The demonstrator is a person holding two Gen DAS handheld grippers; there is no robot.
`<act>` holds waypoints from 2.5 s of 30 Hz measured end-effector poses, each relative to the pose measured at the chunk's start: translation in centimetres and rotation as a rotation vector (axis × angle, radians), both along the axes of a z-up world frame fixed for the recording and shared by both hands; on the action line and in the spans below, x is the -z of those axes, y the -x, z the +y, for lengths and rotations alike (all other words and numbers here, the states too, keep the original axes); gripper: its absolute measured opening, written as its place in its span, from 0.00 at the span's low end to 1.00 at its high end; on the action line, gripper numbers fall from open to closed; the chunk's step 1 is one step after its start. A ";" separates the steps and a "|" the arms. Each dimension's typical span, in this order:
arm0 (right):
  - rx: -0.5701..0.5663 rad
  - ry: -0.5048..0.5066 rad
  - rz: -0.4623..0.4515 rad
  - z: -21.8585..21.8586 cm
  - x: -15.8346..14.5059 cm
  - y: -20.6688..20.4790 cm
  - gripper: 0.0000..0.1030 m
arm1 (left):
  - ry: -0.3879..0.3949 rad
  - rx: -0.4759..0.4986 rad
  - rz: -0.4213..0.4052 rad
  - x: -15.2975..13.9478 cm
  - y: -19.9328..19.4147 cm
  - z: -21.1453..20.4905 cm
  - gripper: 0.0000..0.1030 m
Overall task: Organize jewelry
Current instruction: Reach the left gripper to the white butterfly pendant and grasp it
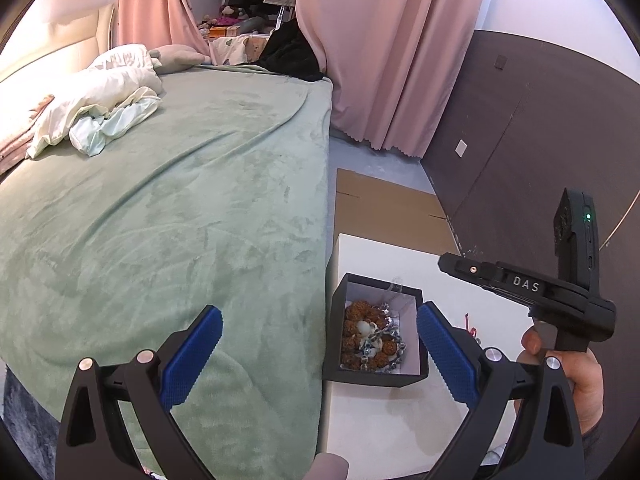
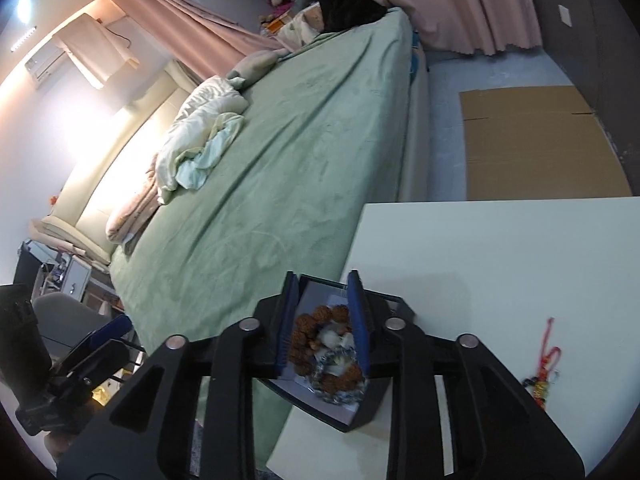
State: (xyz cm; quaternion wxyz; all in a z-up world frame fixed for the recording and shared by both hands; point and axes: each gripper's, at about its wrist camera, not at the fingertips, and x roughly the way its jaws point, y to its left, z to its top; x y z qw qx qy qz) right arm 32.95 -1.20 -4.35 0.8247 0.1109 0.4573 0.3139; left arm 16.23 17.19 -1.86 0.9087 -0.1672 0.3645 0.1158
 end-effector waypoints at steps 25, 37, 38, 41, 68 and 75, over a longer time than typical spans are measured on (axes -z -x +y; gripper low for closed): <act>0.206 -0.028 0.084 -15.3 0.6 5.0 0.82 | -0.029 0.243 0.075 1.6 -5.5 -11.6 0.91; 0.315 -0.069 0.128 -19.3 1.6 5.7 0.82 | 0.024 0.357 0.293 7.6 -11.0 -17.5 0.55; 0.317 -0.067 0.131 -19.4 1.7 5.7 0.79 | 0.028 0.356 0.316 8.3 -11.6 -17.9 0.53; 0.317 -0.085 0.172 -19.6 2.5 5.4 0.67 | 0.033 0.341 0.350 9.6 -12.6 -18.3 0.46; 0.326 -0.135 0.202 -19.5 2.8 5.1 0.57 | -0.067 0.125 0.498 16.2 -16.3 -19.5 0.36; 0.313 -0.112 0.206 -18.8 3.3 5.0 0.57 | -0.036 0.125 0.496 16.0 -15.8 -18.7 0.23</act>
